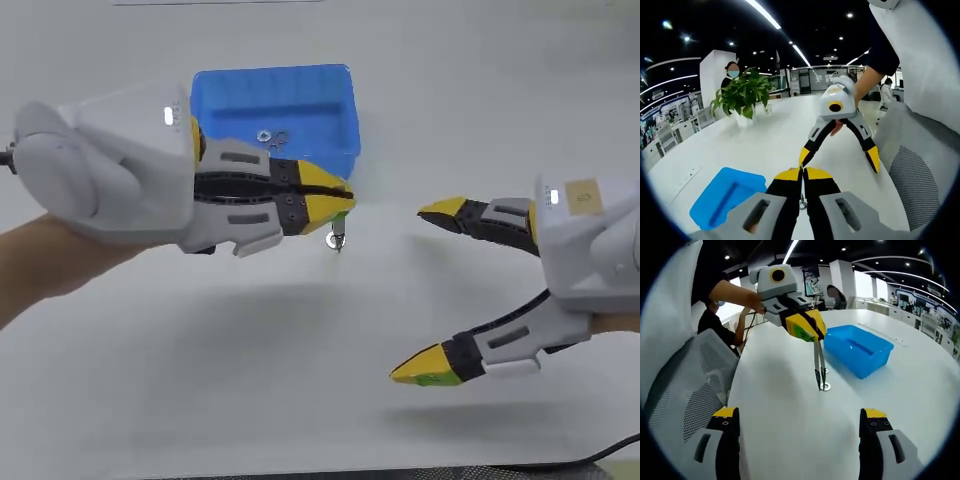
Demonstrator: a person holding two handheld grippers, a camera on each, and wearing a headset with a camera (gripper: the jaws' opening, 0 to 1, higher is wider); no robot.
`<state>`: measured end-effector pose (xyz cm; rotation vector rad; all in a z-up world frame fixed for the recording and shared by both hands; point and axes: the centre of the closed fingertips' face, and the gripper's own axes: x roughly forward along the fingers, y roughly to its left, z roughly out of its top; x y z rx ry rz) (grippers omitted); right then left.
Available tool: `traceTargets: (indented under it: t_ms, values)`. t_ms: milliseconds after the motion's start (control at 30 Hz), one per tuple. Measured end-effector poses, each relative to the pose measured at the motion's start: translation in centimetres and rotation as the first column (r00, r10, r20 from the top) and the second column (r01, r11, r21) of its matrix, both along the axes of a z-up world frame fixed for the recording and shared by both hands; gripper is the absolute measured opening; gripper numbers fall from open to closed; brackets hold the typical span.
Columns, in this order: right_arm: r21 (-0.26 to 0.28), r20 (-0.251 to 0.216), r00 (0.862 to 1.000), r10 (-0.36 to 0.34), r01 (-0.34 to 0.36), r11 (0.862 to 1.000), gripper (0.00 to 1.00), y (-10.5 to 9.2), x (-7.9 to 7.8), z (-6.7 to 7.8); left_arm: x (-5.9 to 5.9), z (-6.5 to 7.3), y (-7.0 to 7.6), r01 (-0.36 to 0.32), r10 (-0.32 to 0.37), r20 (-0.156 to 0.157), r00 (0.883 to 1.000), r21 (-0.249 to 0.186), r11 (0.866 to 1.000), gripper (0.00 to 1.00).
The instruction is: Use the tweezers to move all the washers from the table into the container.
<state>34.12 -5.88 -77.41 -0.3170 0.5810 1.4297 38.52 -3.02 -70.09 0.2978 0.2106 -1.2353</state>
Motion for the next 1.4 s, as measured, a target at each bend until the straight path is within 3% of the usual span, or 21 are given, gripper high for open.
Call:
traceTargets:
  t_ms: [133,267,400,733,867,933,1400]
  values:
    - [0.011,-0.006,1.000,0.002,-0.002,1.000,1.00,0.5,-0.1,0.1,0.0,0.0,0.1,0.002,-0.002,-0.010,1.000,0.003,1.000,0.05]
    - [0.028,-0.008,1.000,0.009,-0.008,1.000,1.00,1.6,0.0,0.0,-0.1,-0.1,0.0,0.020,-0.021,0.014,1.000,0.039,0.999,0.05]
    - [0.036,-0.011,1.000,0.017,-0.017,0.999,0.95,2.8,0.5,-0.5,0.2,-0.1,-0.2,0.024,-0.024,0.000,1.000,0.045,0.999,0.05]
    - [0.048,0.018,0.999,0.041,-0.042,0.998,0.53,5.2,4.0,-0.2,0.4,-0.3,-0.1,0.022,-0.020,-0.044,0.999,0.042,0.999,0.05]
    - [0.087,0.017,0.999,0.051,-0.053,0.995,0.37,6.2,4.5,0.6,0.5,-0.4,0.1,0.017,-0.014,-0.065,0.998,0.036,0.999,0.05]
    - [0.093,0.045,0.998,0.052,-0.056,0.994,0.26,6.6,4.8,0.8,0.4,-0.4,0.2,0.018,-0.015,-0.074,0.997,0.035,0.999,0.05]
    - [0.071,0.080,0.988,0.135,-0.141,0.987,0.13,6.6,3.9,0.4,0.2,-0.6,-0.1,0.016,-0.013,-0.084,0.996,0.032,0.999,0.05]
